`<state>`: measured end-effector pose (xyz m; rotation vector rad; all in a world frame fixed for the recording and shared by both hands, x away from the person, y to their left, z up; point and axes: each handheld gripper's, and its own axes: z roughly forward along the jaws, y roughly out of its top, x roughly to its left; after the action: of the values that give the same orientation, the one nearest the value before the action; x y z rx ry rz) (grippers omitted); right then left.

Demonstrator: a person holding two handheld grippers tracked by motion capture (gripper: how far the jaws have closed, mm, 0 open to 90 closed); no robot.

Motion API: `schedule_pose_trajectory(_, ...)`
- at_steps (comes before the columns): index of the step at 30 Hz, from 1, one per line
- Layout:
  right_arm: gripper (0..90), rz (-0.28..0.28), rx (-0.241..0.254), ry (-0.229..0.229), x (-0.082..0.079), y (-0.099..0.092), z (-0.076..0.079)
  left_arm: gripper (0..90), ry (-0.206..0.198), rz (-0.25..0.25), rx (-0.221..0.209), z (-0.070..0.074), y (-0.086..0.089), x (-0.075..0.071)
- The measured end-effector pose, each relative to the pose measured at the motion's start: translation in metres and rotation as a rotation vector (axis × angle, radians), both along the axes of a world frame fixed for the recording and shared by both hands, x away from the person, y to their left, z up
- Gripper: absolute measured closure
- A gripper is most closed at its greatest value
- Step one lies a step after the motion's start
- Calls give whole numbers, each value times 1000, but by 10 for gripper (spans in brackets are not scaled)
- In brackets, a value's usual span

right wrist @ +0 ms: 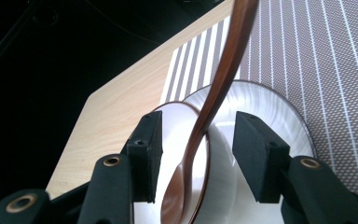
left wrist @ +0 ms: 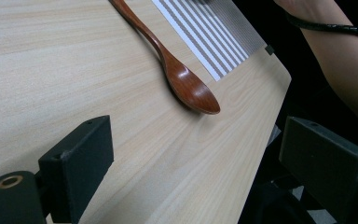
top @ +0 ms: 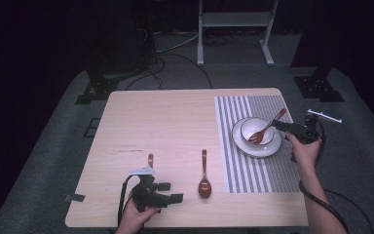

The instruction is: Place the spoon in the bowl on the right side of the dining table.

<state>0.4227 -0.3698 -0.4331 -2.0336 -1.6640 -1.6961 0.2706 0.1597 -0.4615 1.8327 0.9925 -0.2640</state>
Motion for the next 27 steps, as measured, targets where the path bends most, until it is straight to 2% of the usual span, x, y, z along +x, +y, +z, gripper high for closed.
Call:
schedule_pose_trajectory(11, 481, 31, -42, -11, -16, 7, 3, 87, -3, 5, 0, 0, 1, 0)
schedule_pose_trajectory(27, 469, 58, -50, -33, -35, 9, 5, 87, -6, 9, -2, 1, 2, 0)
